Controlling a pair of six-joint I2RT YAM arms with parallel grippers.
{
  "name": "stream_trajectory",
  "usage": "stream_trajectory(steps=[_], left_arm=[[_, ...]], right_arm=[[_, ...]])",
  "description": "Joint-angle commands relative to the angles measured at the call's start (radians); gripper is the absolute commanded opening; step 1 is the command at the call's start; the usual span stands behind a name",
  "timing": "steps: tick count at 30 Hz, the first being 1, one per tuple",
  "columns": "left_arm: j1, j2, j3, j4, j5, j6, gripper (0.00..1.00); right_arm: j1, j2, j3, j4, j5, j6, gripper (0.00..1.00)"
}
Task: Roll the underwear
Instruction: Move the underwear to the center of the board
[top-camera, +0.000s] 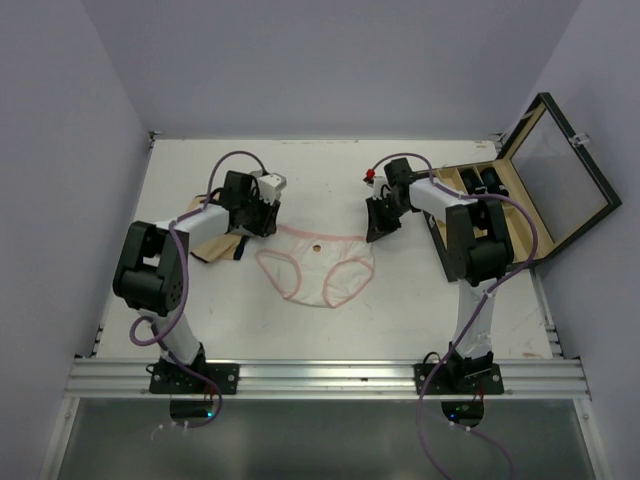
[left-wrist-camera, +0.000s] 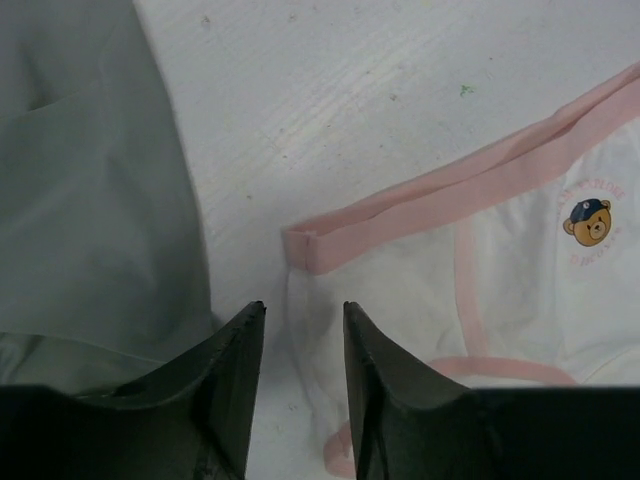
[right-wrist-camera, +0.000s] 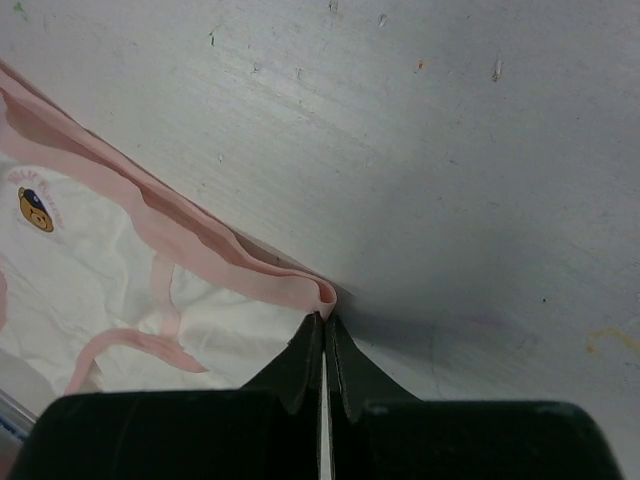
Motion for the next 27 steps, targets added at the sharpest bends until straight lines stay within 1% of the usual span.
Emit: stream_trajectory(steps=[1, 2, 3, 4, 6, 8, 9, 10, 13, 14, 15, 17, 18, 22, 25, 27], left_arm=[[0.004, -0.009, 0.024, 0.049, 0.115, -0.014, 0.42], [0.004, -0.036, 0.01, 0.056, 0.122, -0.014, 0.49], [0.004, -0.055, 0.001, 0.064, 0.132, -0.013, 0.53], [0.004, -0.072, -0.007, 0.072, 0.137, -0.01, 0.54], [0.004, -0.122, -0.039, 0.081, 0.164, 0.001, 0.53], [0.001, -0.15, -0.052, 0.079, 0.172, 0.0, 0.51], [0.0, -0.15, -0.052, 0.072, 0.197, 0.006, 0.49], [-0.002, -0.147, -0.049, 0.047, 0.208, 0.012, 0.45], [-0.022, -0.128, -0.05, 0.011, 0.258, 0.047, 0.38], [-0.031, -0.115, -0.053, 0.007, 0.269, 0.059, 0.36], [-0.034, -0.107, -0.056, 0.003, 0.284, 0.064, 0.36], [-0.043, -0.076, -0.058, -0.007, 0.28, 0.065, 0.36], [-0.043, -0.064, -0.055, -0.01, 0.275, 0.062, 0.36], [-0.043, 0.006, -0.036, -0.031, 0.24, 0.05, 0.36], [-0.043, 0.063, -0.013, -0.043, 0.217, 0.047, 0.36], [-0.043, 0.082, 0.002, -0.043, 0.197, 0.038, 0.36]], right_arm=[[-0.008, -0.036, 0.004, -0.014, 0.056, -0.04, 0.0], [-0.008, -0.036, 0.011, -0.02, 0.063, -0.068, 0.0], [-0.008, -0.041, 0.017, -0.032, 0.068, -0.077, 0.0], [-0.008, -0.044, 0.027, -0.036, 0.091, -0.083, 0.05], [-0.007, -0.061, 0.04, -0.05, 0.111, -0.1, 0.12], [-0.008, -0.082, 0.047, -0.061, 0.153, -0.106, 0.26], [-0.008, -0.096, 0.049, -0.063, 0.163, -0.111, 0.3], [-0.008, -0.13, 0.05, -0.061, 0.171, -0.112, 0.34], [-0.008, -0.193, 0.044, -0.063, 0.146, -0.1, 0.34], [-0.008, -0.205, 0.038, -0.069, 0.116, -0.088, 0.33], [-0.007, -0.214, 0.022, -0.069, 0.047, -0.077, 0.3], [0.004, -0.217, 0.002, -0.076, -0.03, -0.059, 0.28], [0.01, -0.21, -0.011, -0.079, -0.065, -0.054, 0.24], [0.048, -0.148, -0.049, -0.063, -0.11, -0.051, 0.17], [0.048, -0.084, -0.066, -0.043, -0.121, -0.051, 0.14], [0.047, -0.044, -0.075, -0.038, -0.101, -0.052, 0.13]])
